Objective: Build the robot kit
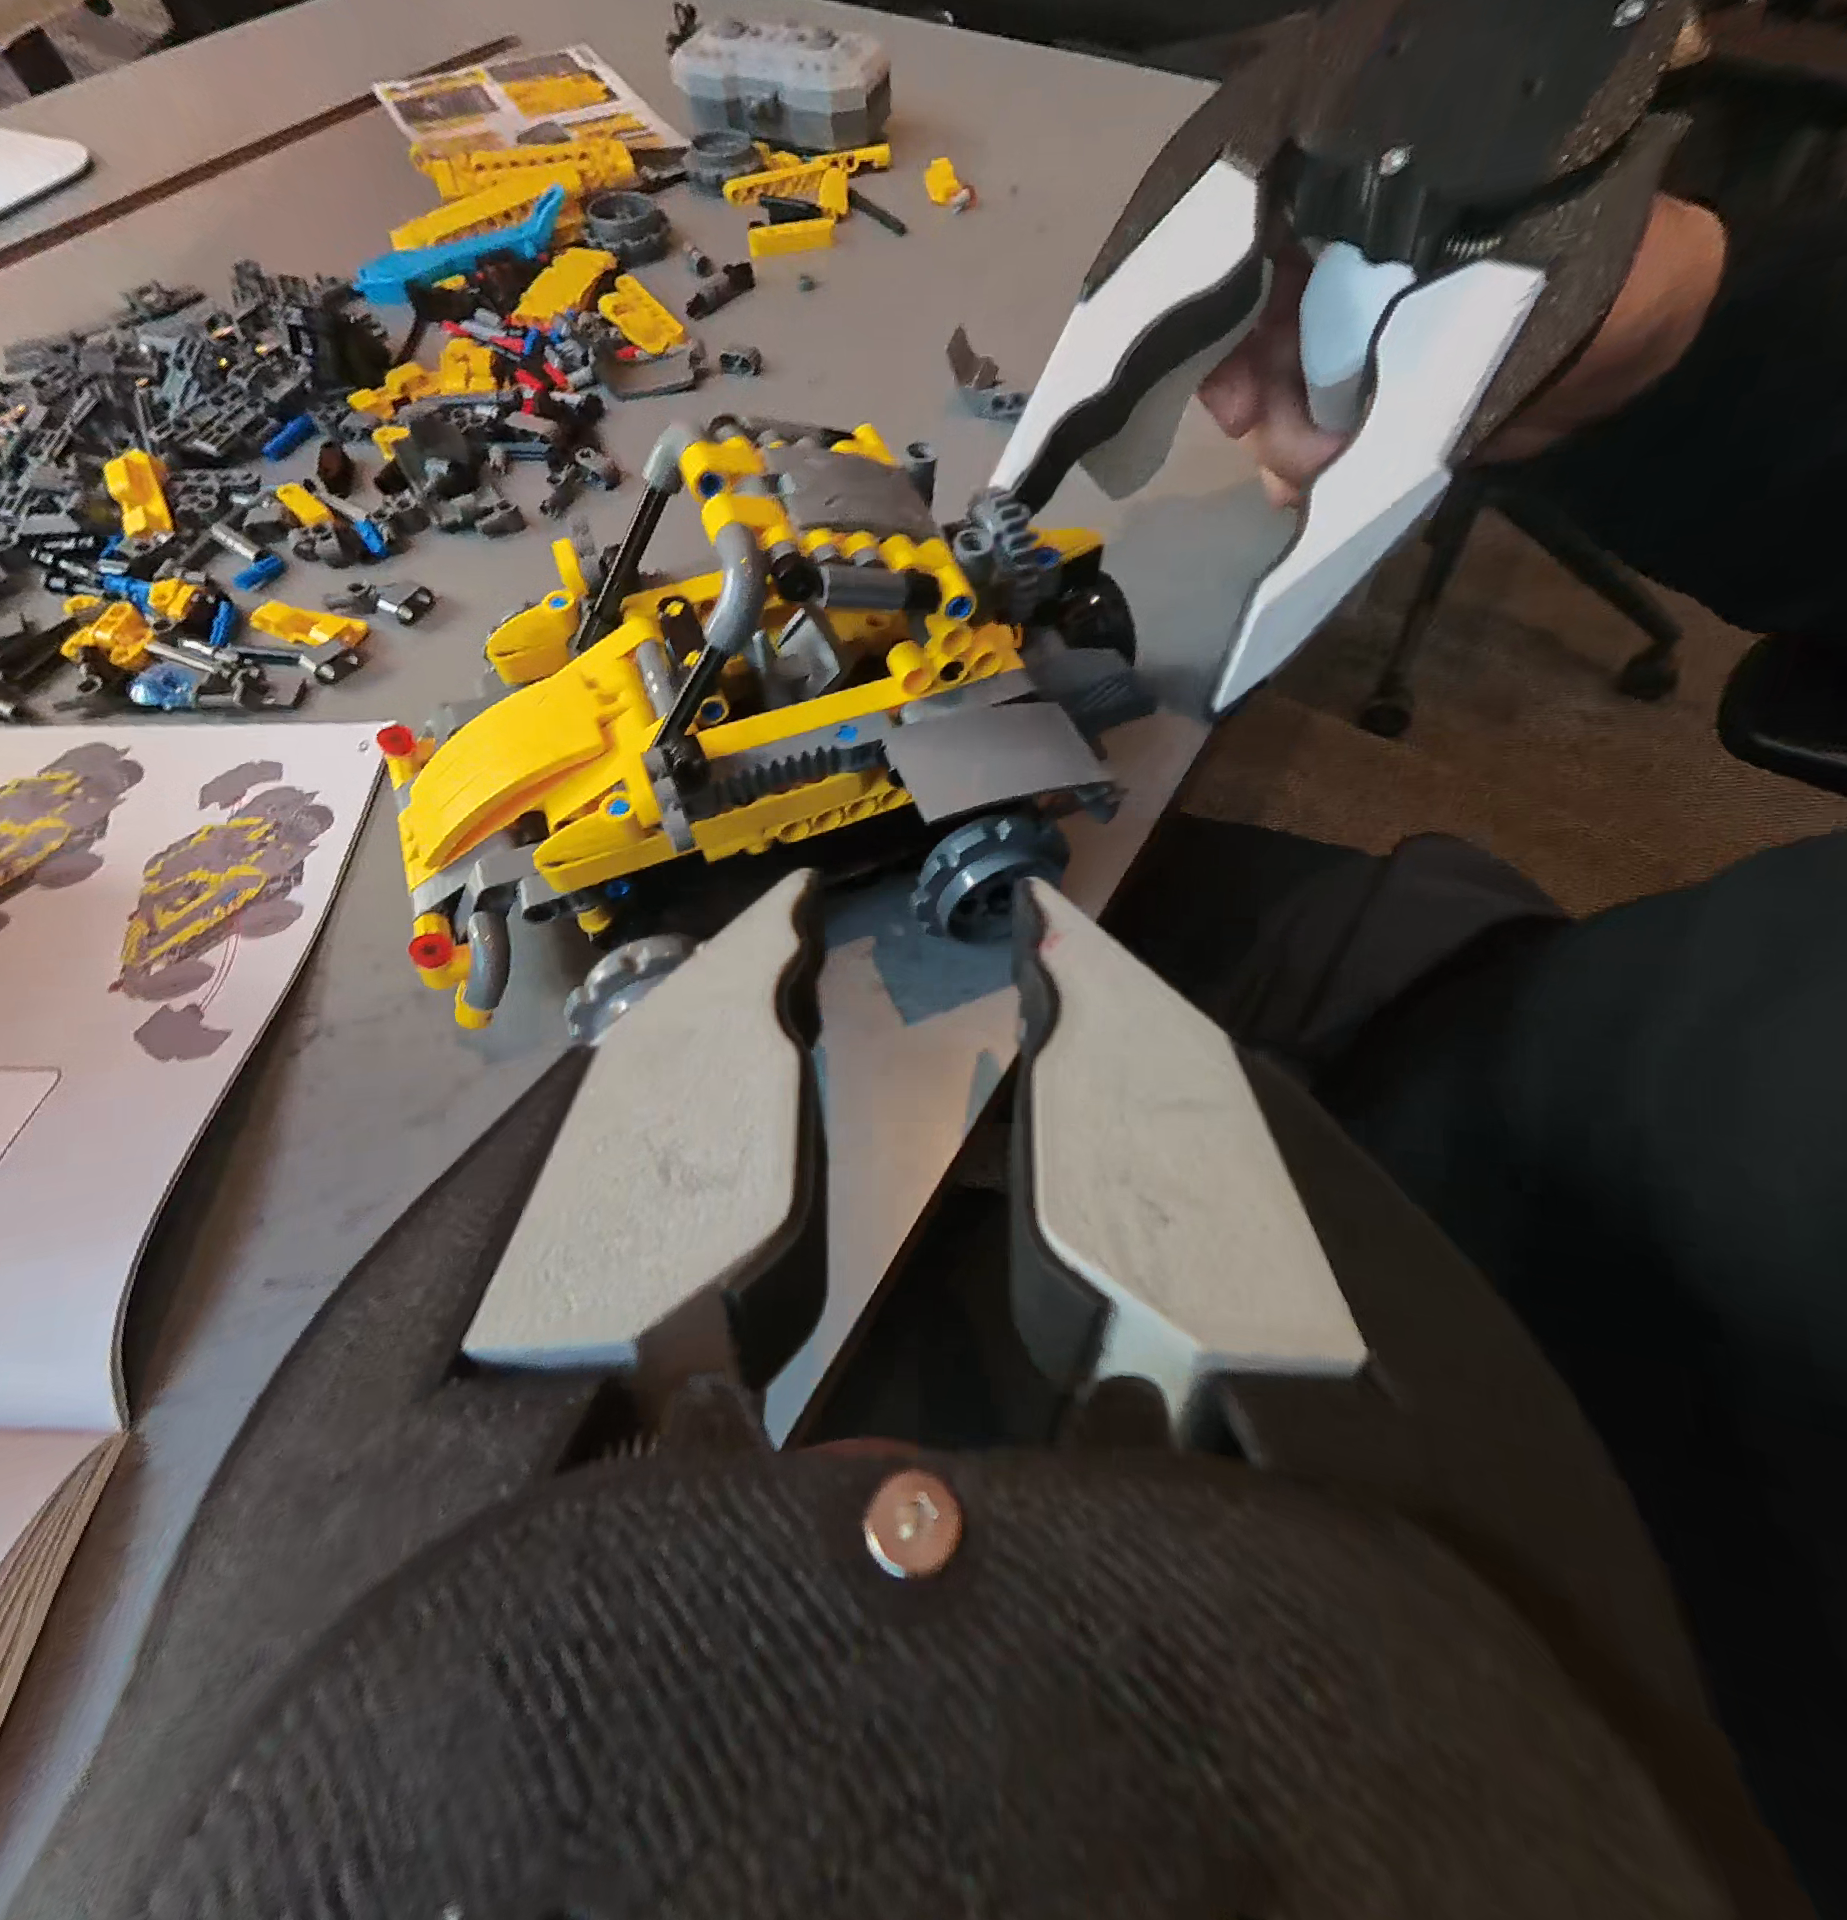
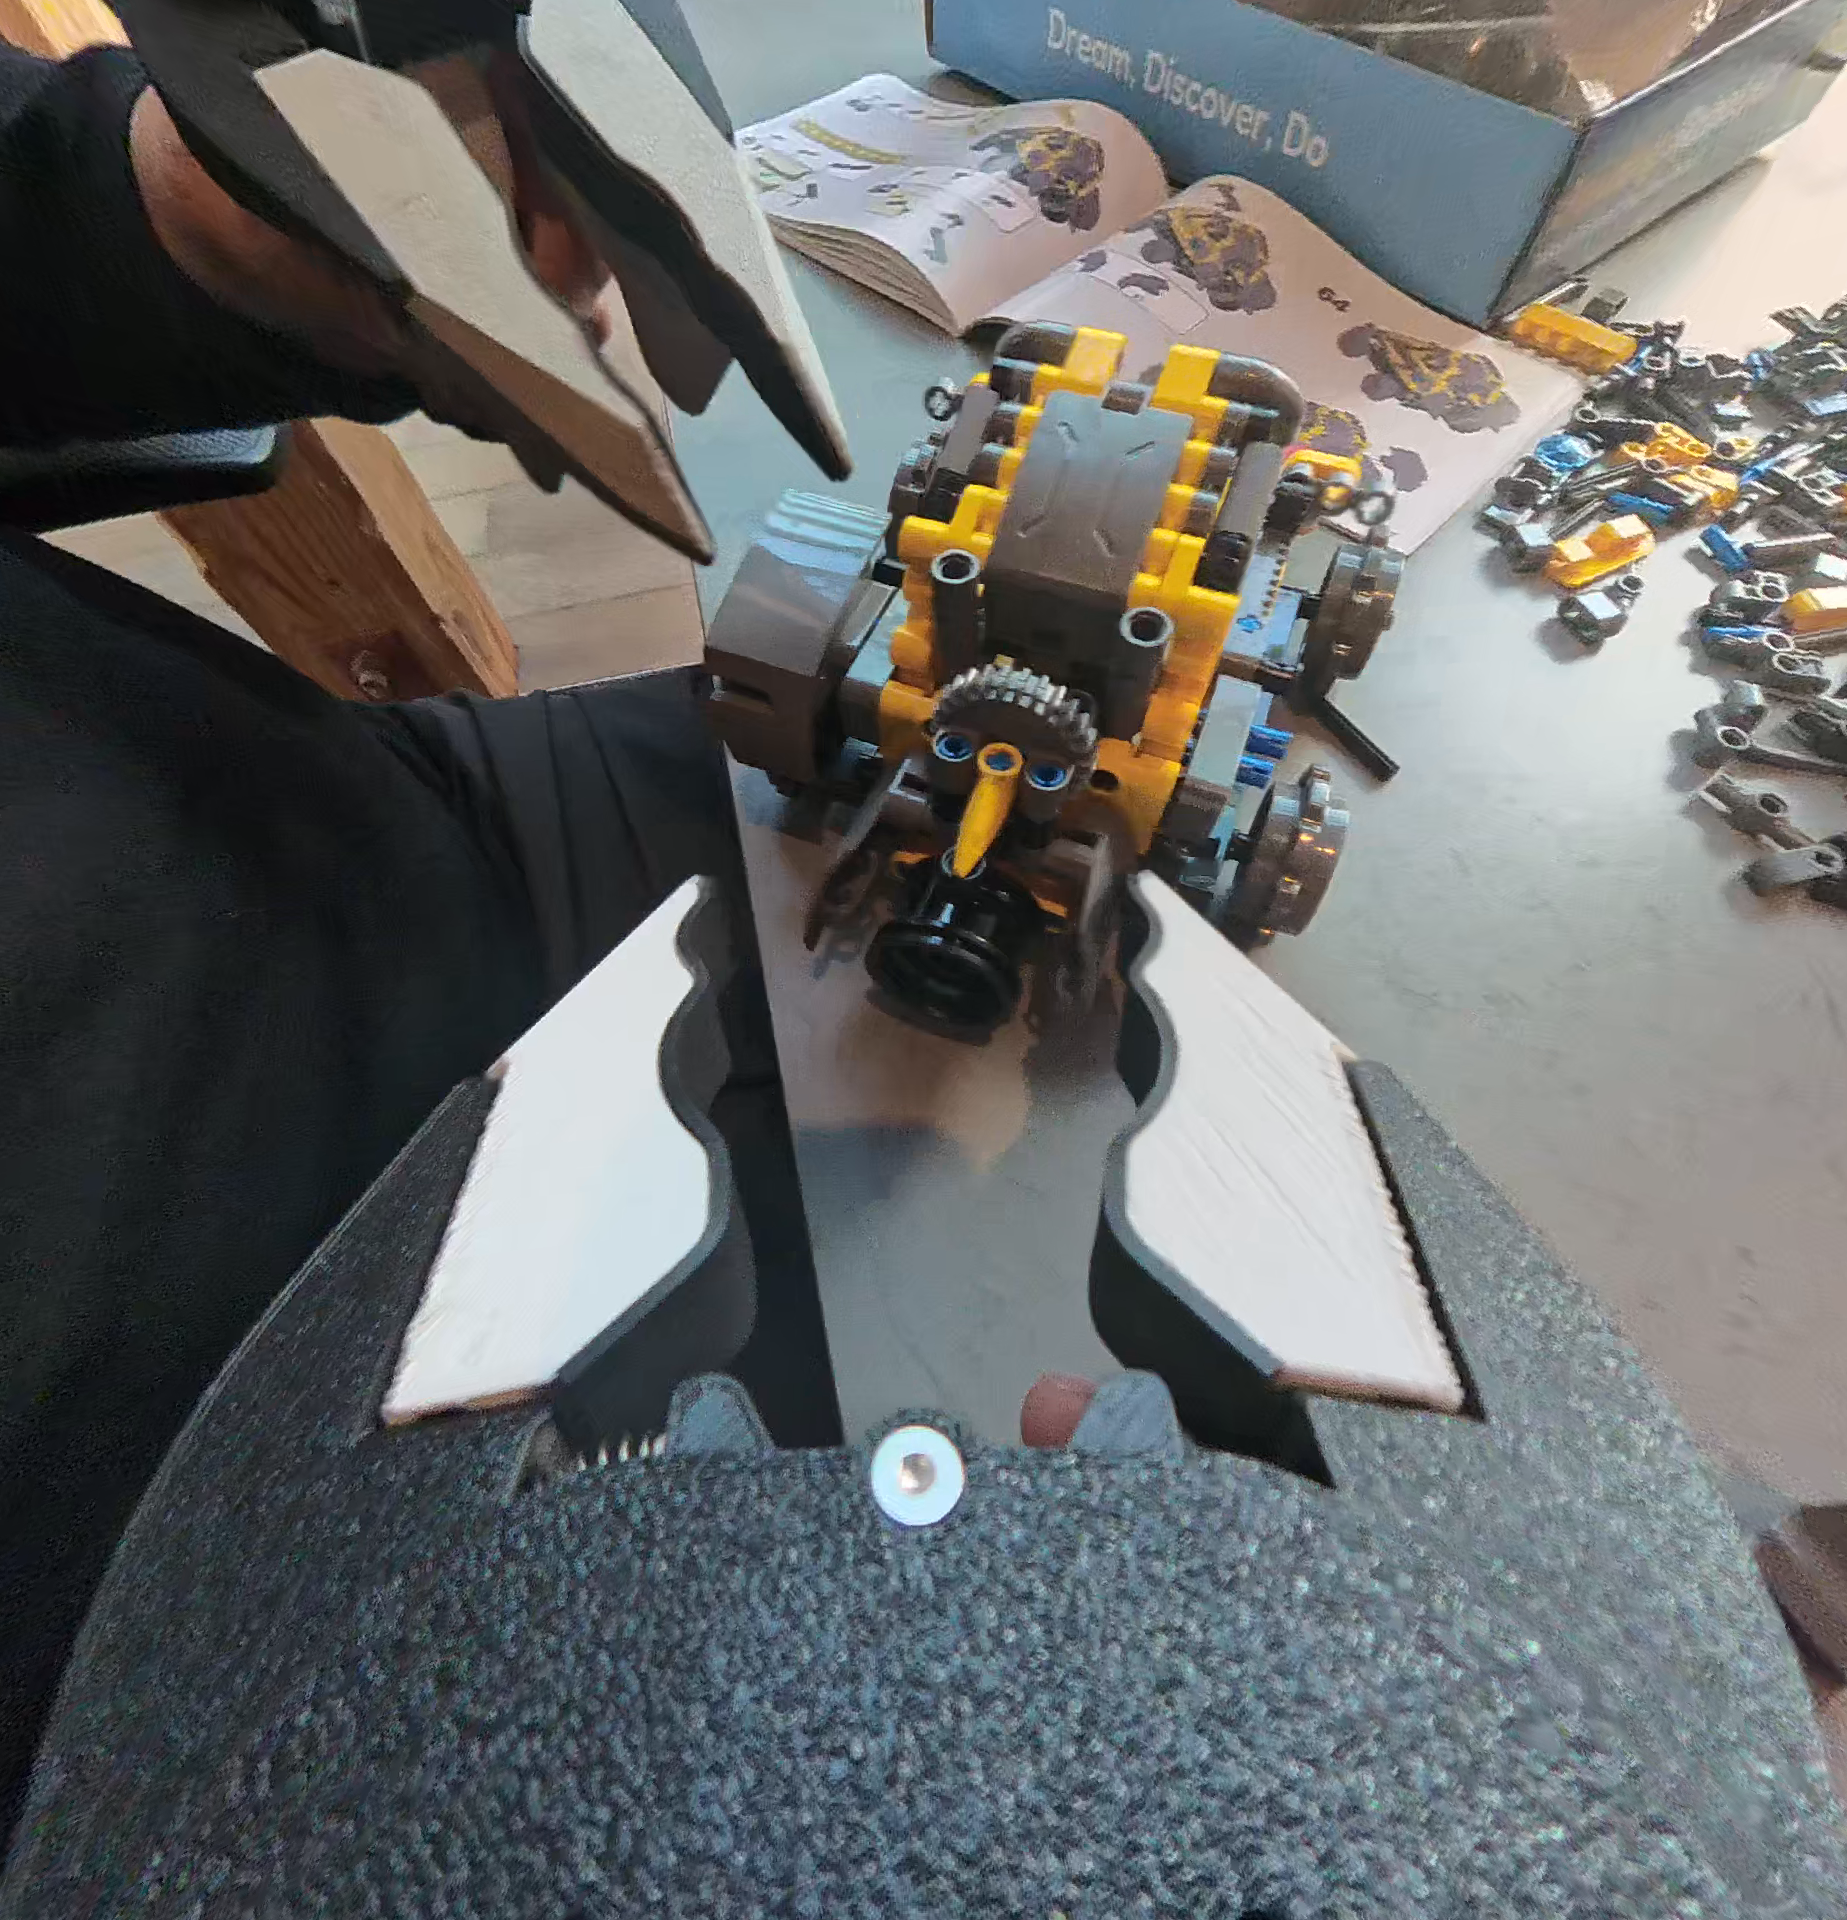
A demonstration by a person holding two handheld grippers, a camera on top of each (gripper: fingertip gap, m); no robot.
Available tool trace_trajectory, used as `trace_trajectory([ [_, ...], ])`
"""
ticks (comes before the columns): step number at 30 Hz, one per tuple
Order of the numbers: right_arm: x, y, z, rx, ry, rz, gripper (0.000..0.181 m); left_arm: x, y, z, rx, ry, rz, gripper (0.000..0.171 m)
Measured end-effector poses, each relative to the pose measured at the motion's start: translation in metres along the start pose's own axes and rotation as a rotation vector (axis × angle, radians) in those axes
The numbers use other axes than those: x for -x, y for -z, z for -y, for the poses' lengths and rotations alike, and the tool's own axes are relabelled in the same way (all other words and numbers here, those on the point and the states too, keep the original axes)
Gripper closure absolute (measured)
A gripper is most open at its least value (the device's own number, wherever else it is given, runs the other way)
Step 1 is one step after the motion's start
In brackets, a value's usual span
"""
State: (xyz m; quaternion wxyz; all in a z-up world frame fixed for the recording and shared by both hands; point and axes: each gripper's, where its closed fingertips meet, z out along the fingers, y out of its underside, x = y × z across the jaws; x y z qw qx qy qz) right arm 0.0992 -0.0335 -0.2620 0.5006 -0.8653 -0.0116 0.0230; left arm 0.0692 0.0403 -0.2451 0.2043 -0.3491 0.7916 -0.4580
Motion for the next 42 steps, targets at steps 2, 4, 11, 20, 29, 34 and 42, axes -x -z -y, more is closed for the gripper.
trace_trajectory([
  [2,0.006,-0.003,0.001,0.004,0.025,-0.003,0.11,0.001,-0.003,0.002,0.004,0.002,0.024,0.149],
  [4,0.013,-0.006,0.003,0.002,0.039,0.009,0.112,0.005,-0.004,-0.003,0.034,0.016,0.044,0.149],
  [11,0.032,-0.021,0.011,-0.028,0.047,0.058,0.103,0.031,0.006,-0.015,0.04,0.138,0.108,0.162],
  [20,-0.001,0.007,0.021,-0.105,0.021,0.008,0.126,0.019,0.032,-0.039,-0.037,0.436,-0.147,0.135],
  [29,-0.036,0.003,0.03,-0.051,0.116,0.064,0.146,0.017,0.018,-0.02,-0.012,0.411,-0.171,0.136],
  [34,-0.037,-0.014,0.03,-0.009,0.178,0.156,0.148,0.015,0.016,-0.014,-0.034,0.417,-0.2,0.139],
  [42,-0.021,-0.031,0.023,0.042,0.21,0.337,0.156,0.007,0.009,-0.01,0.005,0.434,-0.272,0.154],
])
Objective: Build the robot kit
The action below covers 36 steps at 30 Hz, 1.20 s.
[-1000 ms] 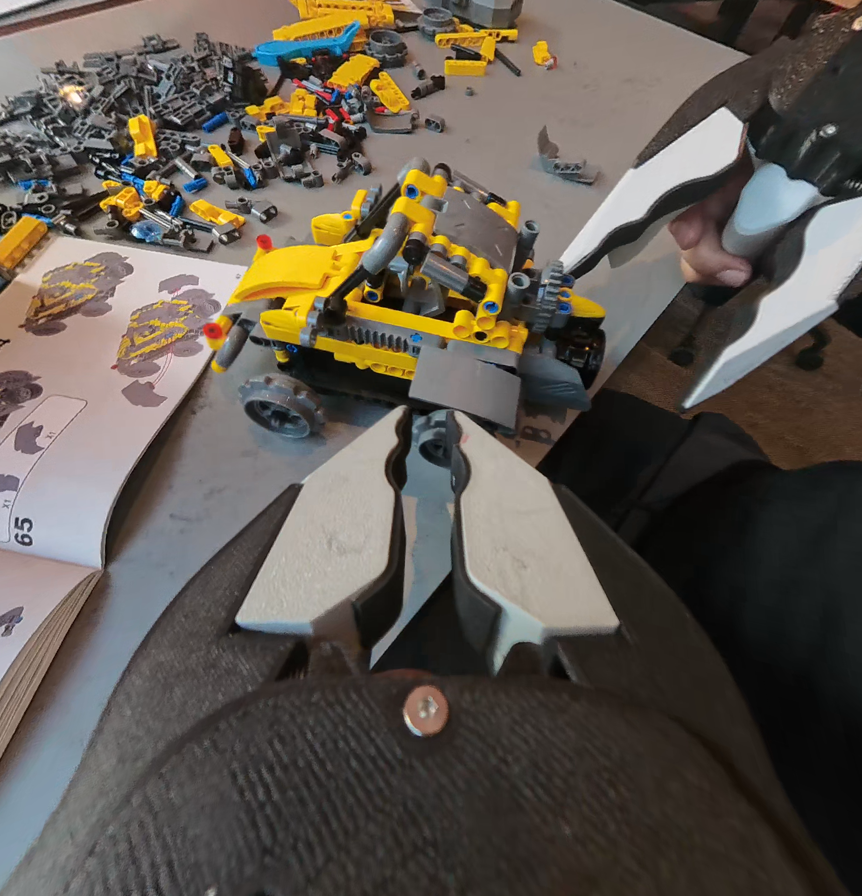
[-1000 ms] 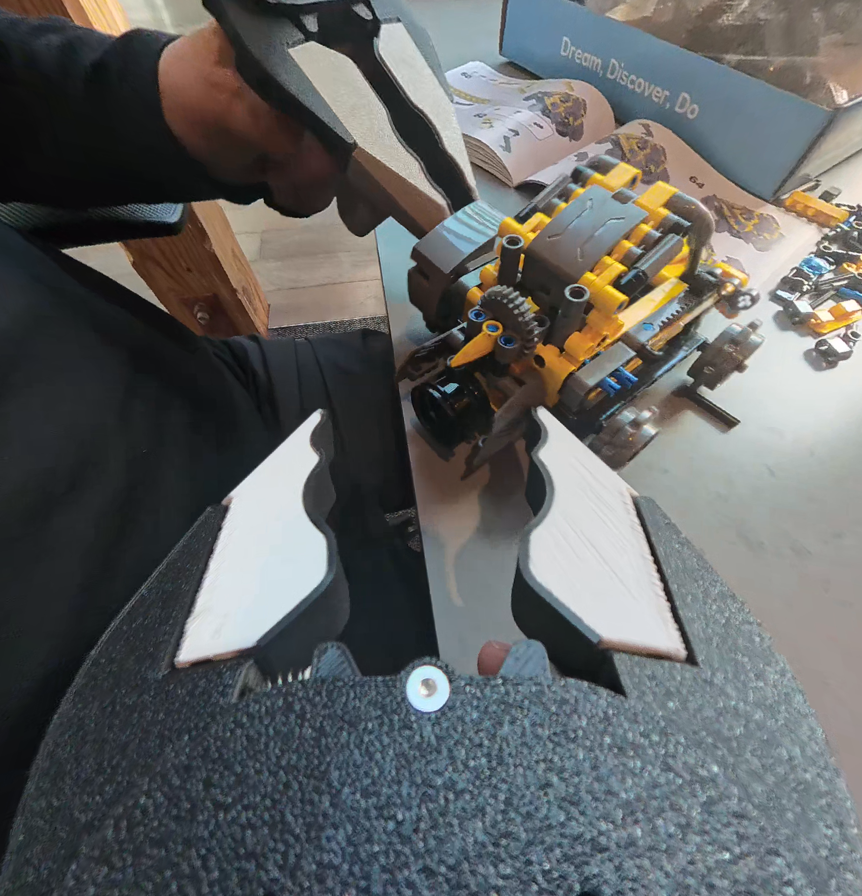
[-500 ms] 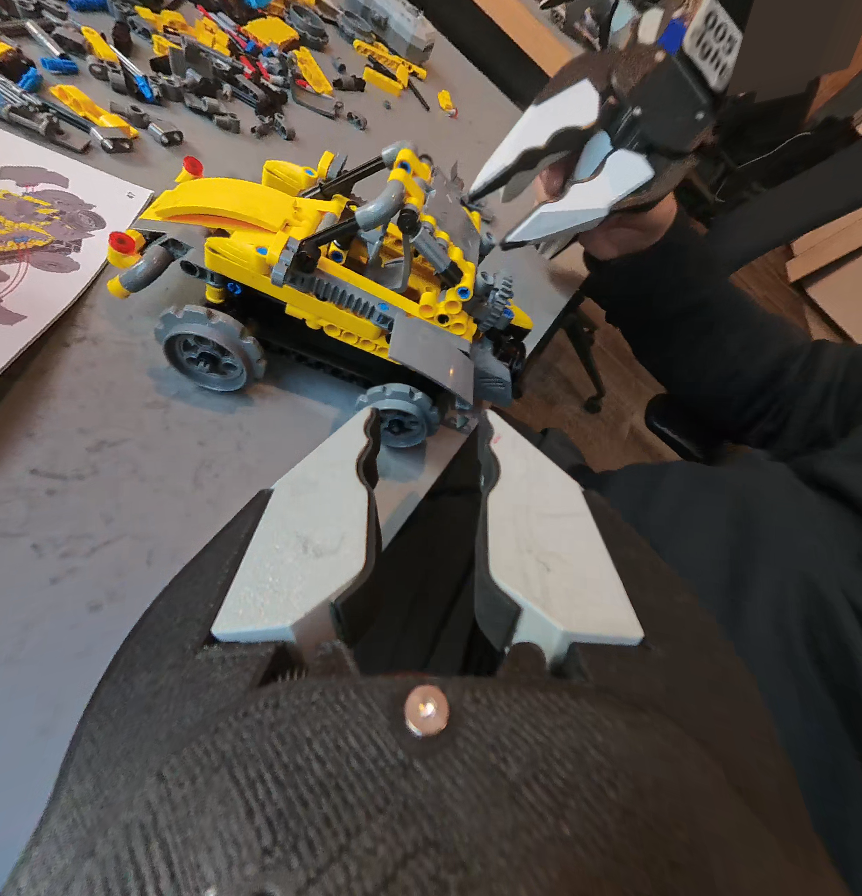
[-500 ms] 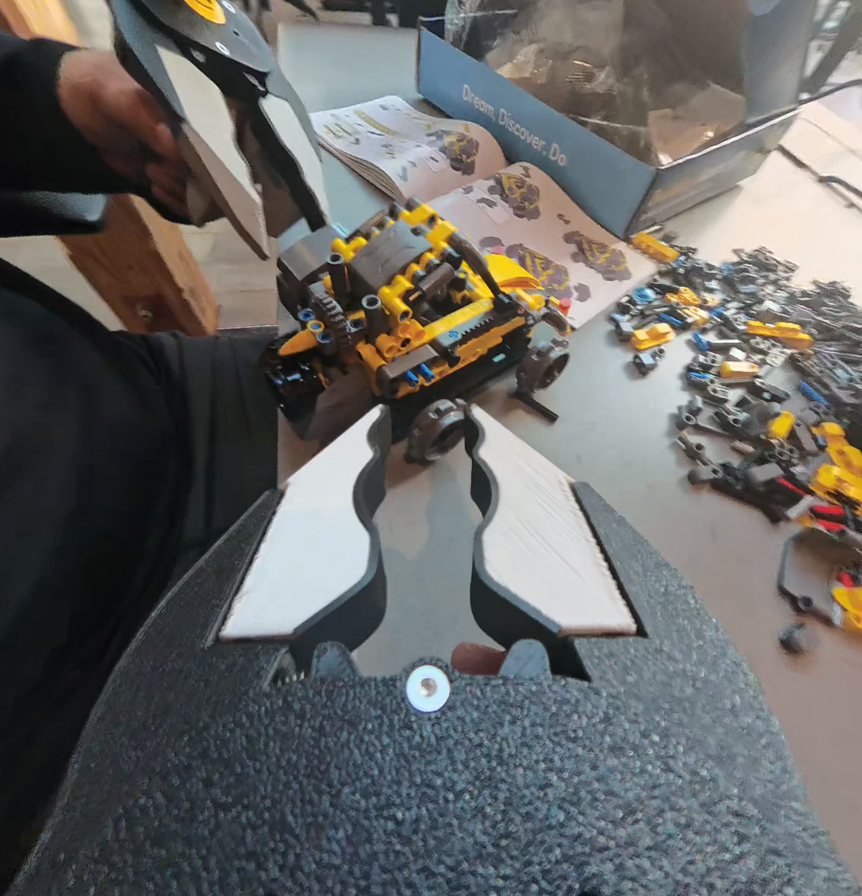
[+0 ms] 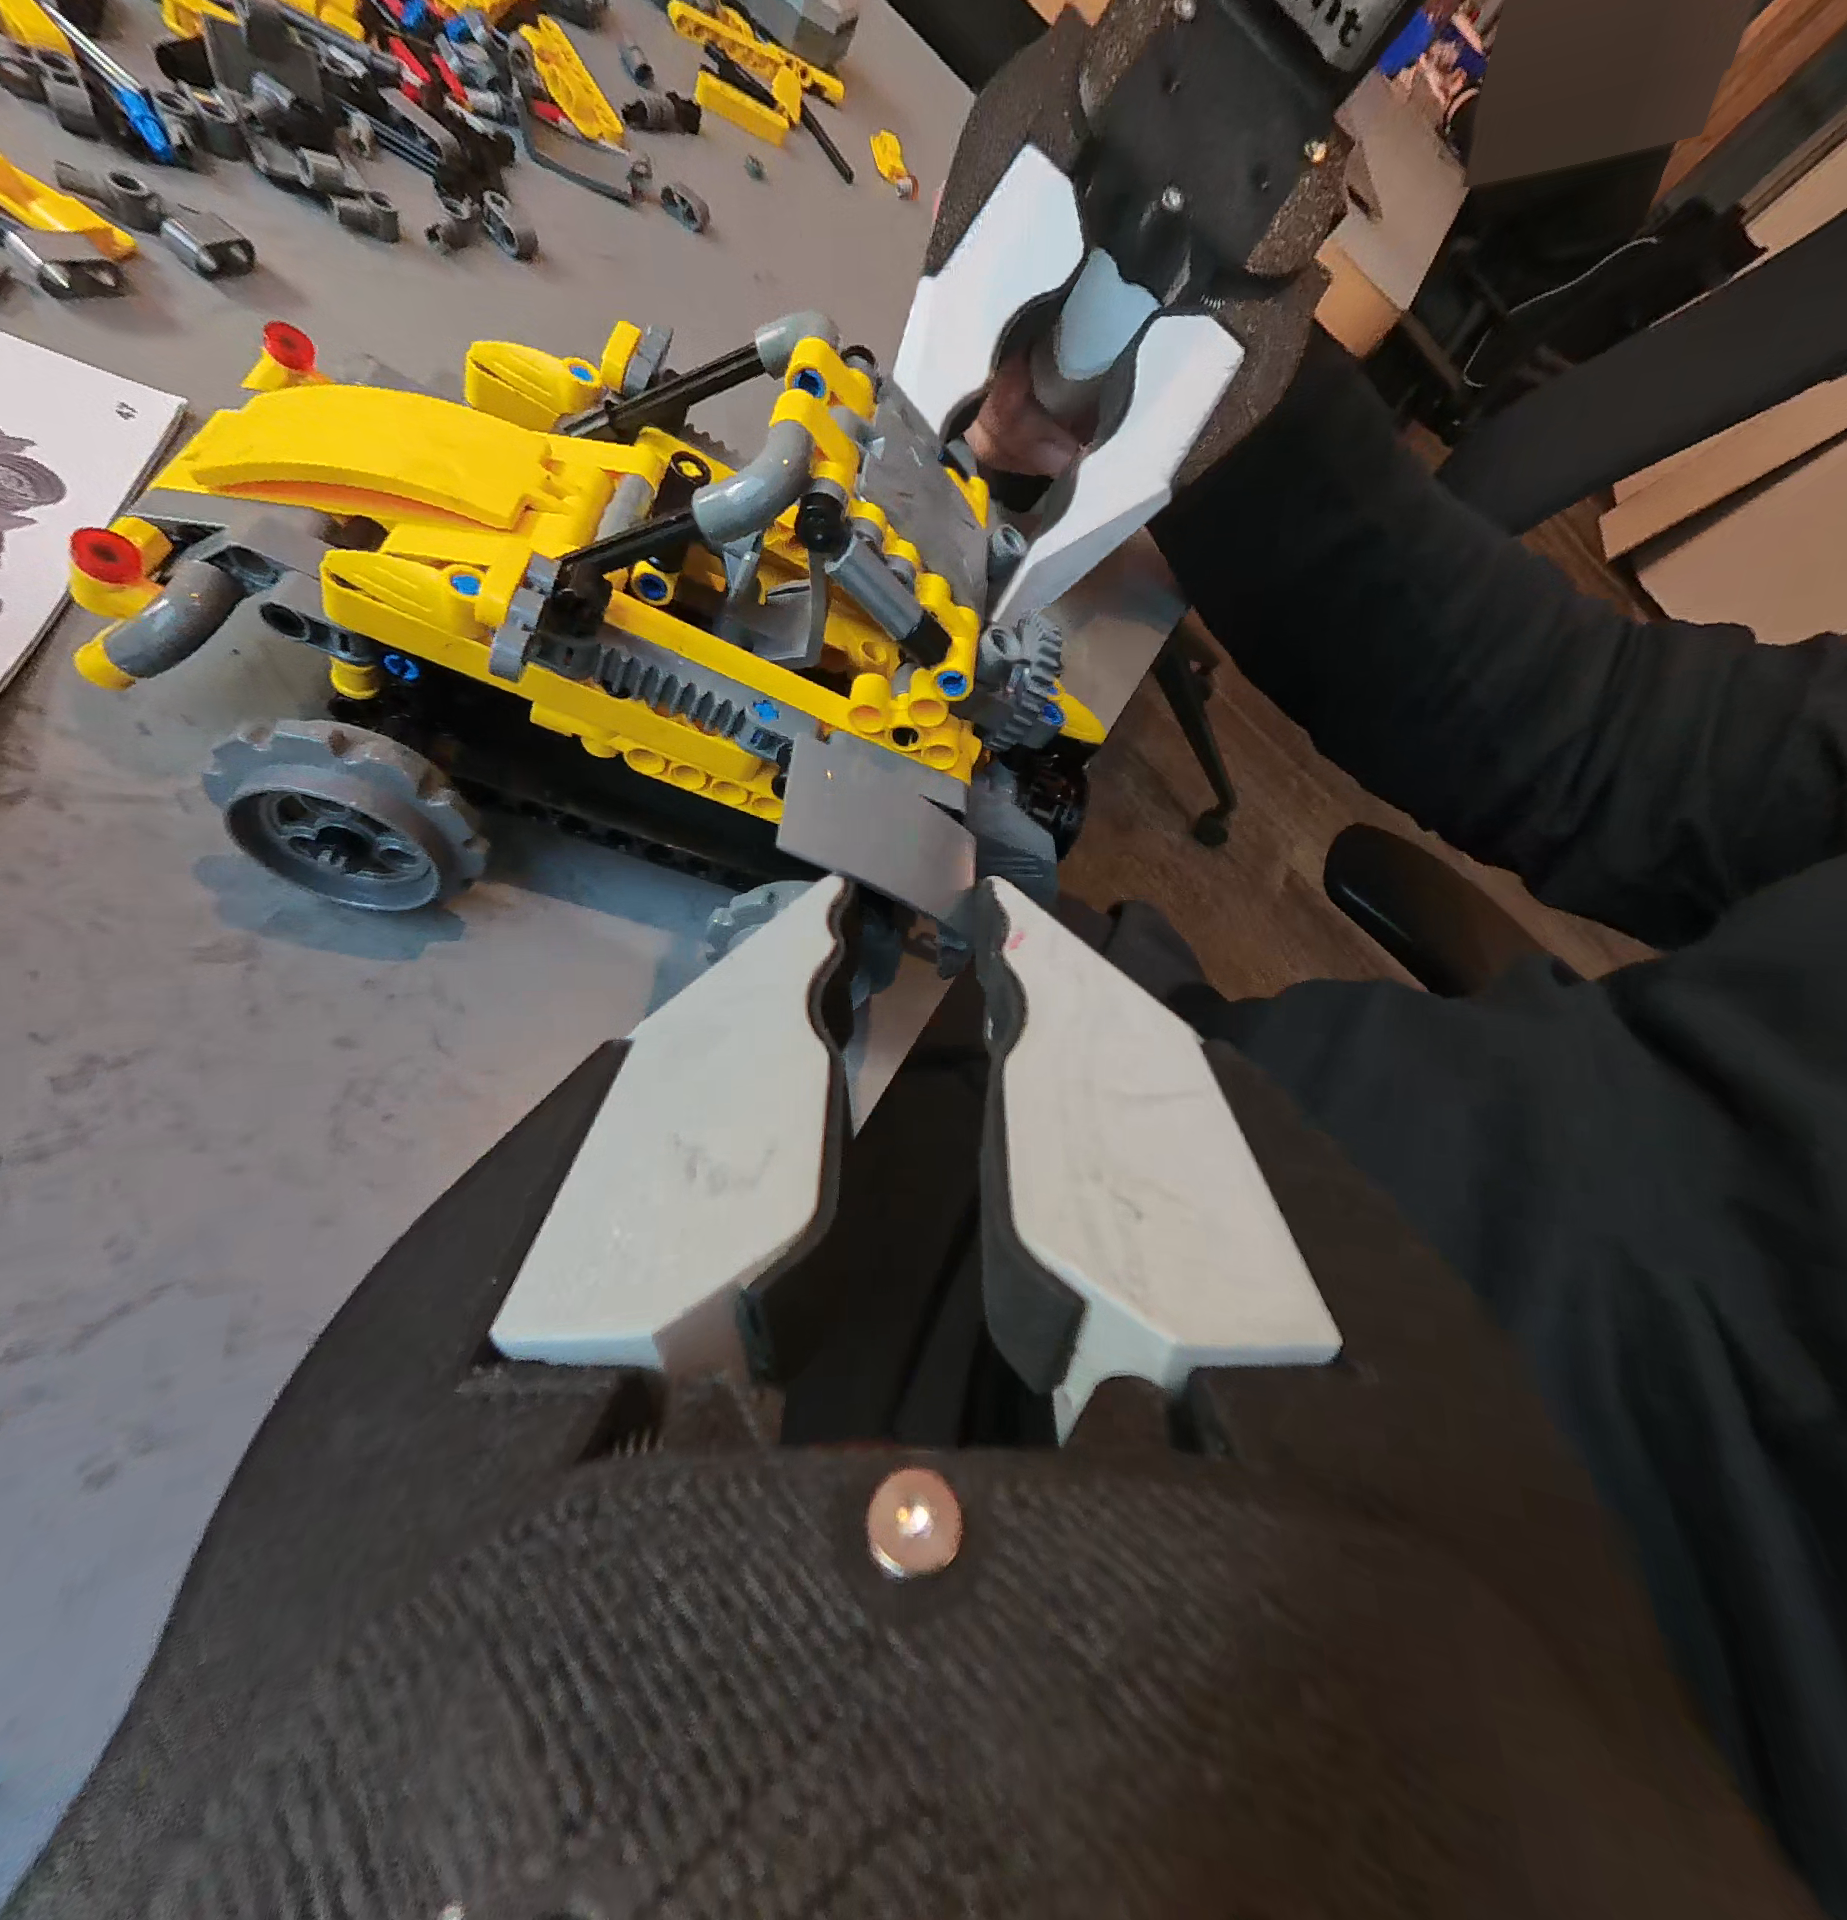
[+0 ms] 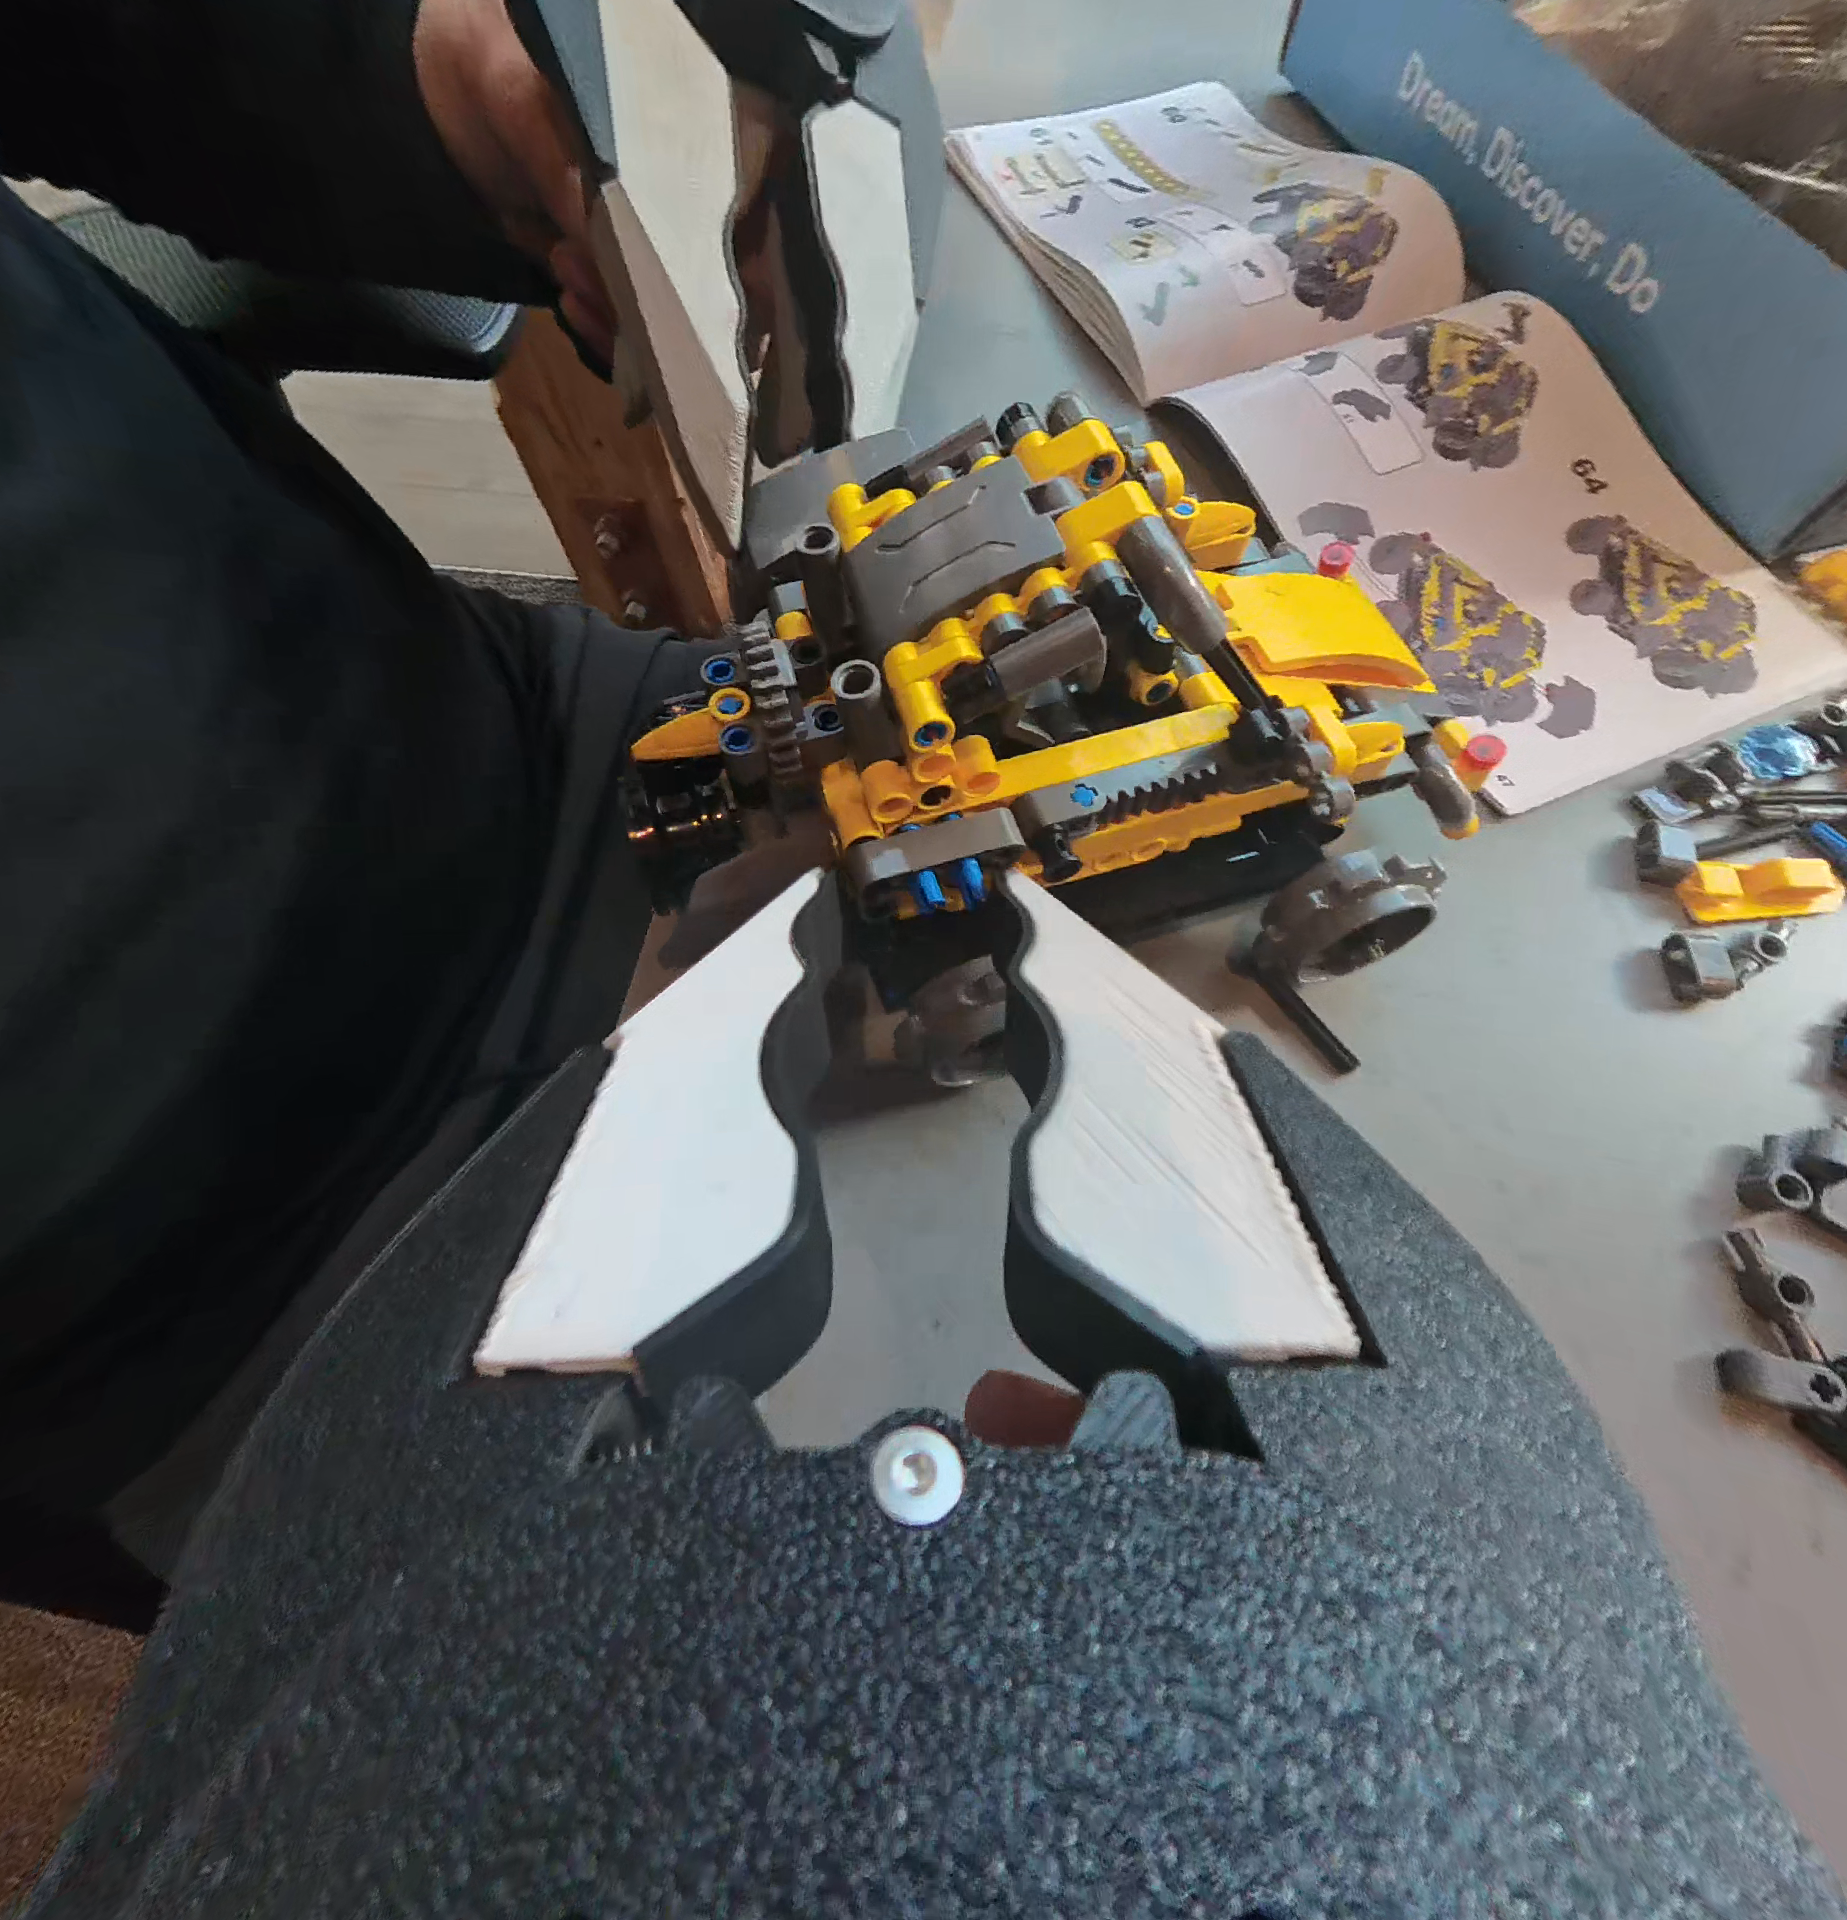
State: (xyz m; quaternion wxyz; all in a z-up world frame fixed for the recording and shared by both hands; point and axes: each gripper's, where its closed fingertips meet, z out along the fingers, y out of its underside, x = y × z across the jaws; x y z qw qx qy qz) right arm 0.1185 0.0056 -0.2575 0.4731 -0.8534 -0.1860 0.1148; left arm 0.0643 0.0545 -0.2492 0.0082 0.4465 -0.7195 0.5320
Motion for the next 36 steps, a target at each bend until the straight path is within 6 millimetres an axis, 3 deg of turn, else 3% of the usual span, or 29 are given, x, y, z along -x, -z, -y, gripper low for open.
trace_trajectory([
  [8,0.001,-0.001,0.001,-0.012,0.006,0.053,0.159,0.0,0.002,-0.001,0.031,0.004,-0.024,0.156],
  [20,0.002,-0.006,0.002,0.017,0.034,0.076,0.159,-0.008,0.001,-0.004,0.128,0.238,-0.268,0.167],
  [29,0.0,-0.004,0.008,-0.011,0.013,0.07,0.155,0.004,0.009,0.001,0.046,0.198,-0.095,0.158],
  [36,-0.001,-0.01,0.004,-0.003,0.037,0.047,0.158,-0.001,0.002,0.003,0.04,0.327,-0.224,0.162],
])
